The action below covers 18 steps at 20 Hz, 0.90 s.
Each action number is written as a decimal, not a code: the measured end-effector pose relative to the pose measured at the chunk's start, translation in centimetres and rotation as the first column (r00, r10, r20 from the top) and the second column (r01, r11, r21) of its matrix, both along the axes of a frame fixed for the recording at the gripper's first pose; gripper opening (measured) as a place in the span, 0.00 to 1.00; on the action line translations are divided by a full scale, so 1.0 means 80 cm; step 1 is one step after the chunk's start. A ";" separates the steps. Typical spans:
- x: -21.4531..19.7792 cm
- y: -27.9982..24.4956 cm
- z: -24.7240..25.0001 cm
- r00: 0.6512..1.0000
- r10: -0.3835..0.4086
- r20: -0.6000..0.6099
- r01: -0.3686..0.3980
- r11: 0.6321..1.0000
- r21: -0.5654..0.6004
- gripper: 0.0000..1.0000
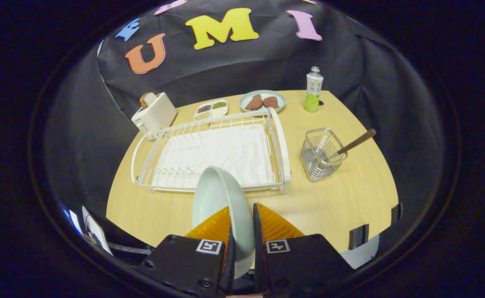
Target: Take the plate from the dish rack, then take the spoon from the basket and place it into the plate.
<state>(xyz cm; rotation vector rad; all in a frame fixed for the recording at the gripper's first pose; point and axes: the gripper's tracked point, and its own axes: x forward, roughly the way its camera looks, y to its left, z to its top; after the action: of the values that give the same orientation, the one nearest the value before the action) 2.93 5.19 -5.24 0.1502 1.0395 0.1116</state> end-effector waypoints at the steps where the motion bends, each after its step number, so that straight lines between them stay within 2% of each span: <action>1: -0.006 0.002 -0.014 1.000 0.002 -0.027 -0.002 1.000 0.019 0.25; 7: -0.002 0.010 -0.054 0.997 0.011 -0.082 -0.005 0.997 0.081 0.25; 11: 0.013 -0.001 -0.055 0.998 -0.002 -0.065 0.005 0.999 0.047 0.27; 13: 0.020 -0.001 -0.056 0.998 -0.004 -0.059 0.007 0.999 0.047 0.34; 16: 0.029 -0.006 -0.051 1.000 0.000 -0.019 0.001 0.999 0.045 0.35; 18: 0.036 -0.012 -0.036 0.998 0.029 0.063 -0.031 0.999 0.020 0.46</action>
<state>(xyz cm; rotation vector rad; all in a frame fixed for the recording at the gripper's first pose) 5.78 4.21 -8.14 0.1494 0.9782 0.1537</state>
